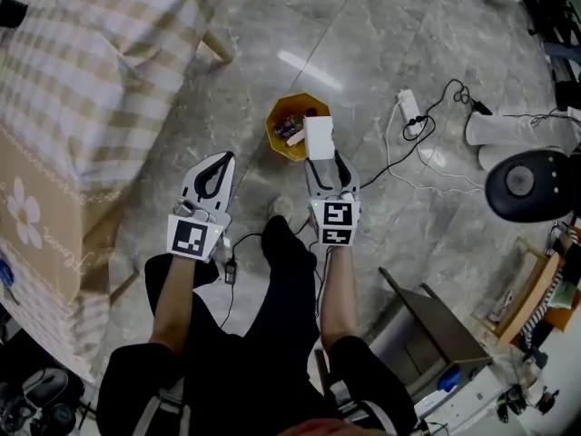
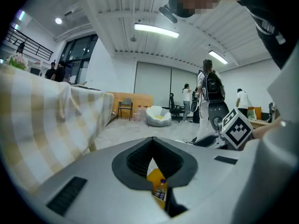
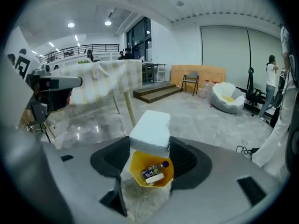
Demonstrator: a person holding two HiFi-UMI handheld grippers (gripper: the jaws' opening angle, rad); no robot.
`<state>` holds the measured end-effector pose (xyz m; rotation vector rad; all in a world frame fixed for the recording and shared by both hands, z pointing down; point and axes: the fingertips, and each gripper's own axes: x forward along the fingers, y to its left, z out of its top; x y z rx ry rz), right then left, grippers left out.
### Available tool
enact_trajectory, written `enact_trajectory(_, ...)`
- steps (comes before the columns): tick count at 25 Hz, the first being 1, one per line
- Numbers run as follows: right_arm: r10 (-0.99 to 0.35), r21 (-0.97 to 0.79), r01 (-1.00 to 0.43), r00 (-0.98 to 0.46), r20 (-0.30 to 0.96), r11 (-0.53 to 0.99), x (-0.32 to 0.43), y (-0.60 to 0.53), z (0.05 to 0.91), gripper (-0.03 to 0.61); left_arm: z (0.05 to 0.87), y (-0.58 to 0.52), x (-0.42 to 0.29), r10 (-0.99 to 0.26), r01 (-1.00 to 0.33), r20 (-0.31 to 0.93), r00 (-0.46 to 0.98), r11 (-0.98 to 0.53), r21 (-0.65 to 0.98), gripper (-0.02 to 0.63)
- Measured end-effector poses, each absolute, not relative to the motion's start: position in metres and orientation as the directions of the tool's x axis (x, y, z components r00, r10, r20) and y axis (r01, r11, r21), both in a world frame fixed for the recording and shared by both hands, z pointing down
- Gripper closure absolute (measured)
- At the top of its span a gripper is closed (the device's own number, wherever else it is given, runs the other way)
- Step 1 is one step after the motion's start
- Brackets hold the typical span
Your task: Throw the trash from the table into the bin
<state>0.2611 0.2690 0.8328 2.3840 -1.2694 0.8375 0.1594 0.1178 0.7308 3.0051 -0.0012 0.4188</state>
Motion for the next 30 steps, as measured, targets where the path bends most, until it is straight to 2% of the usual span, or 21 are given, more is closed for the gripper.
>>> enact_trajectory(9, -0.619, -0.003, -0.825, 0.420, 0.663, -0.564, 0.265, 0.273, 0.958, 0.307, 0.835, 0.113, 0.158, 0.001, -0.027, 0.279, 0.960, -0.995, 0.097, 0.611)
enact_trajectory(15, -0.593, 0.017, -0.813, 0.438, 0.676, -0.582, 0.273, 0.280, 1.001, 0.305, 0.874, 0.116, 0.156, 0.009, -0.021, 0.291, 0.957, -0.995, 0.102, 0.611)
enact_trajectory(24, -0.608, 0.004, -0.784, 0.485, 0.629, -0.621, 0.275, 0.282, 0.974, 0.298, 0.856, 0.115, 0.161, 0.031, 0.006, 0.270, 0.962, -0.996, 0.094, 0.611)
enact_trajectory(30, -0.623, -0.008, -0.782, 0.491, 0.609, -0.624, 0.262, 0.276, 0.885, 0.296, 0.776, 0.117, 0.158, 0.069, 0.050, 0.247, 0.967, -0.995, 0.084, 0.611)
